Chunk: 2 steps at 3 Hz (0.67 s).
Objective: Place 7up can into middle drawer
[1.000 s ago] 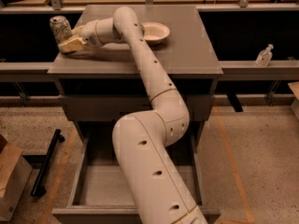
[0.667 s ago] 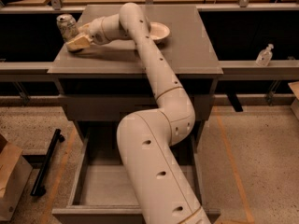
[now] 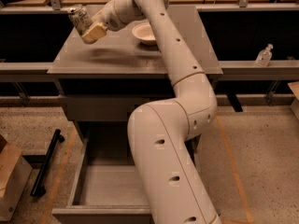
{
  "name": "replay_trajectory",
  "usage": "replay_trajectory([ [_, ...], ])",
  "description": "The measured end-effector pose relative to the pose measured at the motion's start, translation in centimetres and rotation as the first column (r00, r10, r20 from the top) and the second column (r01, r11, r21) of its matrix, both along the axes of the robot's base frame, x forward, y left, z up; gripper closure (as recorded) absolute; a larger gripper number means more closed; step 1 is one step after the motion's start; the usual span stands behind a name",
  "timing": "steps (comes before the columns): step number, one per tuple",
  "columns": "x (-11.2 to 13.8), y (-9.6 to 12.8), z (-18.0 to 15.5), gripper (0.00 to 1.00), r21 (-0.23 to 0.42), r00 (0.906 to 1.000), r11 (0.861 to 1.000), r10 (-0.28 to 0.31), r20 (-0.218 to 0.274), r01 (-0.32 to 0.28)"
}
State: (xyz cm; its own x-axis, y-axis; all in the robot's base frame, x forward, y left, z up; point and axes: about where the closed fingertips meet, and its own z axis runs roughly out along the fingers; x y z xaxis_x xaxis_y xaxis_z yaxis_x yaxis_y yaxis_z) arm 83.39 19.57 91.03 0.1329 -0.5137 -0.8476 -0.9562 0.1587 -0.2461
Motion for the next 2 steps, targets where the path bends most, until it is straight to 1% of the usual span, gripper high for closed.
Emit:
replay_trajectory([
  [1,-2.1,-3.5,0.7,1.00,-0.097,0.9994,0.995,0.001,-0.034,-0.004],
  [2,-5.0,-8.4,3.5,1.00,-0.147,0.9970,0.988,-0.055,-0.055,0.046],
])
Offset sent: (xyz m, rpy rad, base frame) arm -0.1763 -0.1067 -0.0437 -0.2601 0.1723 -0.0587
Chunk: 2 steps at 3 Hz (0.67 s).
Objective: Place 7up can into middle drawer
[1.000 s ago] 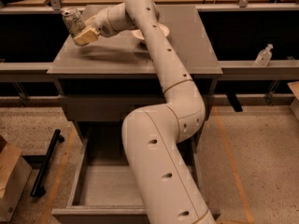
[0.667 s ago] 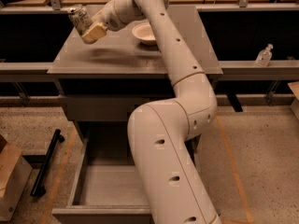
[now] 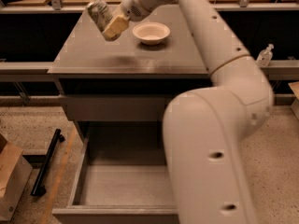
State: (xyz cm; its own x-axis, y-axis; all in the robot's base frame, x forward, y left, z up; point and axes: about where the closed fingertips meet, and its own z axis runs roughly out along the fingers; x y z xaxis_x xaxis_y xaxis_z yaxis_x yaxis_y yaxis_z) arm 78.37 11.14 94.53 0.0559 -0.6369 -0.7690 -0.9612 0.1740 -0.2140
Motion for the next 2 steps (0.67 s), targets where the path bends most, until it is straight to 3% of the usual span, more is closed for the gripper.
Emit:
replay_trajectory([
  [1,-3.4,-4.9,7.2,1.00,0.085,0.9912,0.991,-0.110,0.074,0.103],
  [2,-8.6,-8.3,14.7,1.00,0.210,0.9649,0.956,-0.233,0.121,0.204],
])
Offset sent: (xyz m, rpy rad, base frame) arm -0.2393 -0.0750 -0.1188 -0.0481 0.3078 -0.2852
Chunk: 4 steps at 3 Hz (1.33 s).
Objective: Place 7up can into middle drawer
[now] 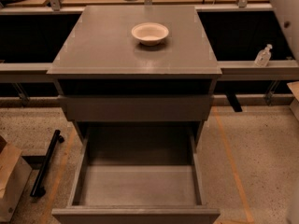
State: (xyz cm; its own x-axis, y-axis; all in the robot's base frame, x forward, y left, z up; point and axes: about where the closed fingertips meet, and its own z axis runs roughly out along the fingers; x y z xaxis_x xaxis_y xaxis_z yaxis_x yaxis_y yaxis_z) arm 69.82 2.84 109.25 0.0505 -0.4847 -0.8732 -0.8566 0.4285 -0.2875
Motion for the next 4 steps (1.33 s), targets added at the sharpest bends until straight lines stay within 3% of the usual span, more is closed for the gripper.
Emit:
replay_trajectory([
  [1,-2.6,-0.7,0.7,1.00,0.021,0.9997,1.000,-0.023,0.010,0.023],
  [2,-2.0,-0.2,-0.4,1.00,-0.002,0.9997,1.000,-0.005,-0.025,0.005],
  [3,-2.8,1.1,-3.9,1.00,-0.028,0.9928,0.999,0.024,-0.117,-0.028],
  [4,-2.8,1.1,-3.9,1.00,-0.028,0.9928,0.999,0.024,-0.117,-0.028],
])
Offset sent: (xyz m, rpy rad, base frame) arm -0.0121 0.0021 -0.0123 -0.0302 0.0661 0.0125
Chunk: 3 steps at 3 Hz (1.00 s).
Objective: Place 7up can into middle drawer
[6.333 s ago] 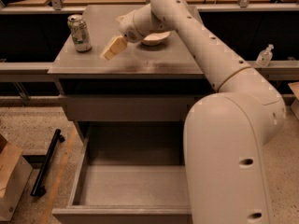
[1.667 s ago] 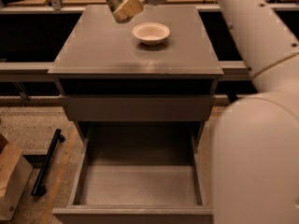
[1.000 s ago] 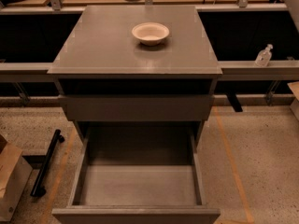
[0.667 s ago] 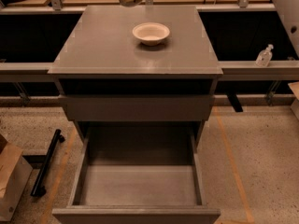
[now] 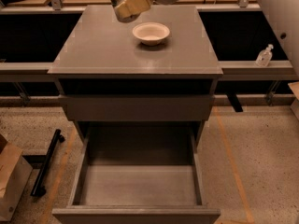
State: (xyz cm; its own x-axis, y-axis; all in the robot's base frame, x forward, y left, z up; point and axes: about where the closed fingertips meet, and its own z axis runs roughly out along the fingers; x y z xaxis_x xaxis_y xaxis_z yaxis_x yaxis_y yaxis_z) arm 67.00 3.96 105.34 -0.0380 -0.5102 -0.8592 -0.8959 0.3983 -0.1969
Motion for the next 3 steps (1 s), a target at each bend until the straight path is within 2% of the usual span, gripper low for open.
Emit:
replay_trajectory([
  [1,0.9,0.1,-0.1,1.00,0.020,1.0000,1.000,0.000,0.009,0.000],
  [2,3.4,0.9,-0.8,1.00,0.051,0.9997,0.999,-0.015,0.018,0.014],
  [3,6.3,1.8,-3.6,1.00,0.076,0.9990,0.996,-0.044,0.001,0.044],
])
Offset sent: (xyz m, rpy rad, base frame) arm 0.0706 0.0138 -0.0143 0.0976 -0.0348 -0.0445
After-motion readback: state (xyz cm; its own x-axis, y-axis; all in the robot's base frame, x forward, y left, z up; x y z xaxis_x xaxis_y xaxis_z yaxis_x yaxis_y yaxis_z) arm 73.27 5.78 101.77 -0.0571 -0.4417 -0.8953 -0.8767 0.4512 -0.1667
